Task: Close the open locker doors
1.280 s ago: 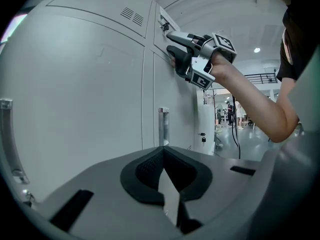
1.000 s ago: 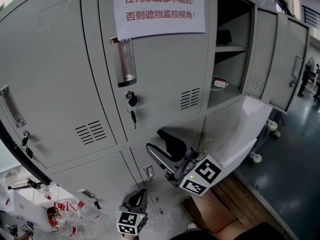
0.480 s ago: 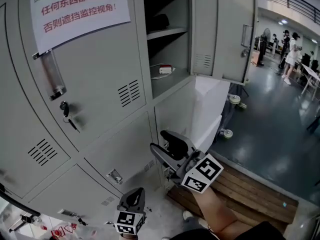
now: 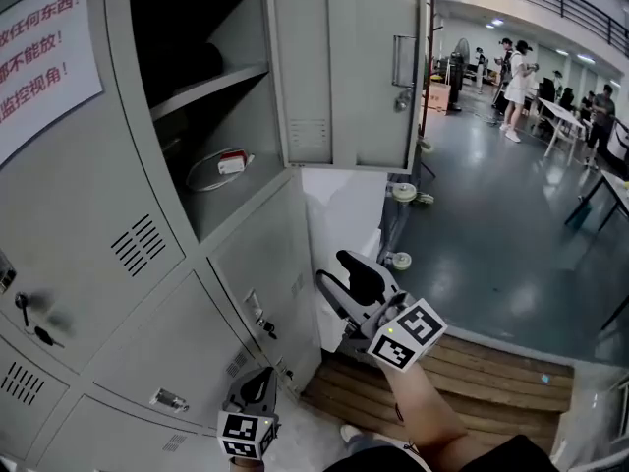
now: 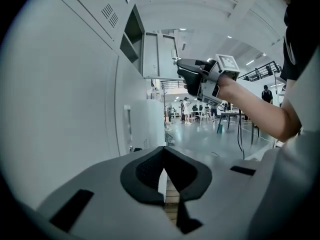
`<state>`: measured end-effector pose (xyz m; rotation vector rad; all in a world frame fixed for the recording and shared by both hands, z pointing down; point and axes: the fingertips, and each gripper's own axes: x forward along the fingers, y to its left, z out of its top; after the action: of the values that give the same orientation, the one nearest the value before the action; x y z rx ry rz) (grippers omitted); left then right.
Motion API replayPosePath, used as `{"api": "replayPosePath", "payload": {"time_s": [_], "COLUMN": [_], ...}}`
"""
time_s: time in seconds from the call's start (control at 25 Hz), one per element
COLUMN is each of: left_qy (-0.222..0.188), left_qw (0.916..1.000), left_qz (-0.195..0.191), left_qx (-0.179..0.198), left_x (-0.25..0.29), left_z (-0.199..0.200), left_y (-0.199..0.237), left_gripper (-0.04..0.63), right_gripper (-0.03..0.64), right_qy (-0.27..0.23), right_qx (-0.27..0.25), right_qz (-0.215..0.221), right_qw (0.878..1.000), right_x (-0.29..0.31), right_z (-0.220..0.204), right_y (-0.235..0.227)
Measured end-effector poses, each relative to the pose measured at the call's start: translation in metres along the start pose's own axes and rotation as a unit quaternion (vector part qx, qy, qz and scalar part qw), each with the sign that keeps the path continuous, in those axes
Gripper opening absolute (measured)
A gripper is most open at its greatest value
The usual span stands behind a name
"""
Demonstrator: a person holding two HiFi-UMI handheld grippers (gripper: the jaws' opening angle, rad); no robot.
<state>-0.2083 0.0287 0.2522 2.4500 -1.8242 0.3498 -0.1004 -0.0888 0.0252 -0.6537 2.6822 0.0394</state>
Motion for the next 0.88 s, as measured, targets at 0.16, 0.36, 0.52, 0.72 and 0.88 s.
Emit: {"api": "replayPosePath", "payload": {"time_s": [0.16,0.36,0.52,0.72,0.88], "left_qy": [-0.002,0.007,0.017,0.020,0.019], "left_qw": [0.9997,0.9993,0.9984,0.9971,0.9972], "left_qz": [-0.021,-0.032,-0.048,-0.064,-0.060], "left_qx": [0.013,0.019,0.024,0.036,0.039], "left_x": [0.048,0.102,0.139,0.175,0.193], "left_z": [0.017,0.027,0.033,0.049,0.053], "left_y": [-0.007,-0.011,-0.019,-0.024,-0.014], "left_gripper": [0.017,0.017,0.017,0.017,0.017], "right_gripper": [0.218,0.224,0.256,0.298,0.302], "right_qy": [-0.010,-0.028,-0.049,-0.076,-0.105], "right_qx": [-0.008,-0.007,-0.007,-0.010,-0.008], "right_qz": [-0.044,-0.081,-0.101,-0.107,-0.083], "right_qw": [0.999,0.996,0.994,0.991,0.991], "right_x": [-0.013,-0.023,-0.028,-0.029,-0.018], "right_z": [0.011,0.023,0.038,0.058,0.072], "right_y": [-0.066,-0.136,-0.182,-0.226,-0.239]}}
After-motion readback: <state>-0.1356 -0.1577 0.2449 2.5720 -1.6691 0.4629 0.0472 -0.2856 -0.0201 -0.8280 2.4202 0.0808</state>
